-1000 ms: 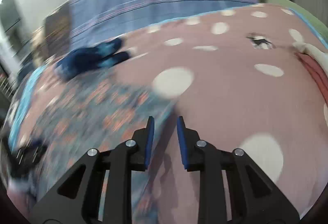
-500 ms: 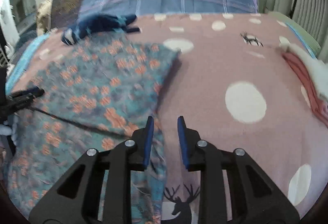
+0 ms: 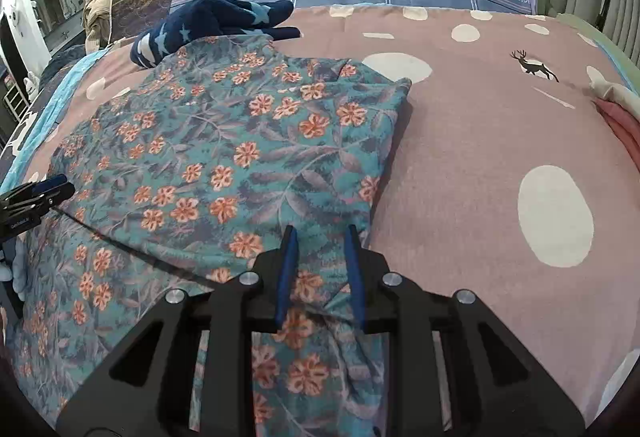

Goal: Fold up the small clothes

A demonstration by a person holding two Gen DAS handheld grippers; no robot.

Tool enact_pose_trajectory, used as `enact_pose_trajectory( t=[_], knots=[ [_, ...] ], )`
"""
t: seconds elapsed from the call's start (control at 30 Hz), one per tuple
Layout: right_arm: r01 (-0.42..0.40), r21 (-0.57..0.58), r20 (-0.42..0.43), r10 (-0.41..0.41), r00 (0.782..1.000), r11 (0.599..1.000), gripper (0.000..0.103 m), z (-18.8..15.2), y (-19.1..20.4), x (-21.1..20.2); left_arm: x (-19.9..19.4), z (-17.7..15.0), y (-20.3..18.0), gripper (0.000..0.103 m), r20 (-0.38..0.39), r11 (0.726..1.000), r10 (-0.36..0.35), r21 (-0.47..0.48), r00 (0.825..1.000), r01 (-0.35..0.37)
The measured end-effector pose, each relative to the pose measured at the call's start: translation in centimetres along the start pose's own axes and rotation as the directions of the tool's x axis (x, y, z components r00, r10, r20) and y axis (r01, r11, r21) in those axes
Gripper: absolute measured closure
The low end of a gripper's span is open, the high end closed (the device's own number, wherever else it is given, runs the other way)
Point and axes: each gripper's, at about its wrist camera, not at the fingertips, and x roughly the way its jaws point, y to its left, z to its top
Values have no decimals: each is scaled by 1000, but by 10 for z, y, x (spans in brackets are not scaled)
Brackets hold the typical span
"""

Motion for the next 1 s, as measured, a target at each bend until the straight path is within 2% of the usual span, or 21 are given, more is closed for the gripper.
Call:
enact_pose_trajectory(
  t=[0.1, 0.2, 0.27, 0.37, 0.43, 0.47, 0.53, 0.6, 0.67, 0.7, 0.73, 0.8, 0.87, 0.93, 1.0],
  knots=[
    [-5, -17, -1, 5, 1000, 1000, 80, -3, -1, 1, -3, -4, 8, 47, 11, 1000, -12, -27, 1000, 13],
    [4, -27, 1, -4, 1000, 1000, 79, -8, 3, 4, -3, -4, 19, 47, 16, 996, -55, -74, 998, 56],
    [18, -42, 10, -17, 1000, 999, 78, -11, 5, 6, -3, -3, 18, 47, 12, 997, -48, -66, 999, 49],
    [2, -23, 24, -2, 1000, 1000, 78, -12, 2, 1, -17, -1, 19, 47, 20, 999, 33, -34, 999, -33],
    [-43, 53, 49, 40, 998, 998, 77, -14, -6, -15, -32, -1, 34, 46, 41, 995, 82, -51, 996, -80],
    [-46, 67, 60, 42, 997, 997, 71, -15, -8, -23, -38, -4, 43, 46, 43, 992, 112, -61, 993, -109],
    [-53, 50, 100, 47, 994, 997, 69, -21, -7, -45, -45, -13, 64, 46, 21, 984, 155, -94, 988, -152],
    [-84, 39, 109, 80, 991, 996, 68, -29, -4, -60, -50, -27, 79, 47, -4, 981, 124, -150, 992, -124],
    [-110, 29, 81, 107, 991, 994, 62, -41, -3, -65, -58, -45, 83, 46, 0, 982, 15, -190, 1000, -15],
    [-81, 18, 48, 80, 996, 997, 57, -46, -2, -60, -59, -53, 79, 46, -2, 982, -45, -186, 999, 44],
    [-12, -5, -5, 12, 1000, 1000, 56, -56, -2, -48, -58, -59, 74, 44, -11, 984, -62, -170, 998, 60],
    [0, -15, -10, 0, 1000, 1000, 56, -65, -4, -38, -57, -67, 59, 41, -1, 996, -8, -86, 1000, 7],
    [-4, 6, 2, 4, 1000, 1000, 56, -63, -5, -44, -57, -64, 54, 40, -13, 998, 15, -68, 1000, -16],
    [-26, 26, 21, 25, 999, 999, 54, -58, -4, -53, -58, -58, 55, 40, -19, 997, 4, -74, 1000, -5],
    [-25, 20, 32, 24, 999, 999, 54, -51, -5, -58, -67, -49, 57, 40, 10, 997, -17, -75, 1000, 18]
  ],
)
